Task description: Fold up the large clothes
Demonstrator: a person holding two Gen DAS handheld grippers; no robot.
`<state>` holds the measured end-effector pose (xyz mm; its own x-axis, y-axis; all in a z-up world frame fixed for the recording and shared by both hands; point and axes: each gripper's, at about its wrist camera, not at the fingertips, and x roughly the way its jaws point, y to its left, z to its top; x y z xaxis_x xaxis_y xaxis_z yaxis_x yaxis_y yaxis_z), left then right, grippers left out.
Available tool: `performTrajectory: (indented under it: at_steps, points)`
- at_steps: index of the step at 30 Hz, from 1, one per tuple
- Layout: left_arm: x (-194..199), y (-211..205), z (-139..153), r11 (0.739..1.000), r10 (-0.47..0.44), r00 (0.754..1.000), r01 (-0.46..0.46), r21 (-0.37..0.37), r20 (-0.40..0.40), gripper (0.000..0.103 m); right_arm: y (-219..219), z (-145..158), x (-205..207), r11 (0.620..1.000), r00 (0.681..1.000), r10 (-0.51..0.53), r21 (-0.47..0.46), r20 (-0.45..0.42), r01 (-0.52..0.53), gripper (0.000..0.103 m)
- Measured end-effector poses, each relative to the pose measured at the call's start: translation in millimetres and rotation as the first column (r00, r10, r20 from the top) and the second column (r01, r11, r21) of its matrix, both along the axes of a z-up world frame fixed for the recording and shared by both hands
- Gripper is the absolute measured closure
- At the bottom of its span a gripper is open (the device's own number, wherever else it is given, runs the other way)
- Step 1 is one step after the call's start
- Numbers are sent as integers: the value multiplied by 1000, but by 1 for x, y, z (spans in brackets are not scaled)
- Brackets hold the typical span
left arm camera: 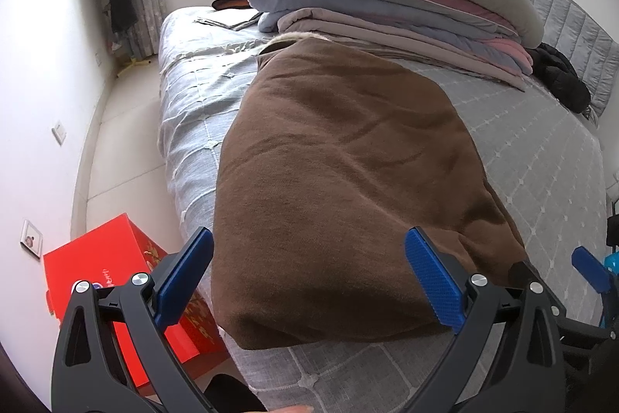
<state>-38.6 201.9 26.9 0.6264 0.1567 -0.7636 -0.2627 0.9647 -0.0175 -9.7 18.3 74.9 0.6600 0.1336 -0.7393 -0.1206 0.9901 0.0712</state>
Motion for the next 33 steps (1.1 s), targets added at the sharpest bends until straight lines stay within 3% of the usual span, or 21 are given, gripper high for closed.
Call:
performTrajectory:
  at_steps: [8, 15, 20, 24, 26, 29, 33]
  points:
    - [0, -3, 0, 1000, 0, 1000, 0, 0, 4, 8, -4, -1, 2, 1000, 1000, -9, 9, -5, 9, 6]
    - [5, -16, -3, 993, 13, 999, -8, 115, -44, 8, -9, 1, -1, 1000, 1000, -17, 8, 0, 17, 6]
    - [-3, -25, 5, 983, 27, 1000, -24, 180, -14, 8, -19, 7, -6, 1000, 1000, -26, 12, 9, 26, 6]
    - [-15, -24, 23, 996, -41, 994, 33, 80, 101, 9, -33, 10, -12, 999, 999, -45, 27, 11, 45, 6]
    - [-19, -24, 28, 995, -35, 991, 23, 93, 126, 10, -41, 13, -16, 998, 998, -58, 31, 15, 58, 6]
    - [-19, -23, 31, 997, -27, 991, 17, 74, 134, 10, -51, 19, -24, 997, 997, -75, 30, 28, 74, 6]
    - [-12, -27, 27, 996, -35, 997, 29, 84, 69, 10, -67, 27, -36, 995, 994, -100, 32, 41, 99, 6]
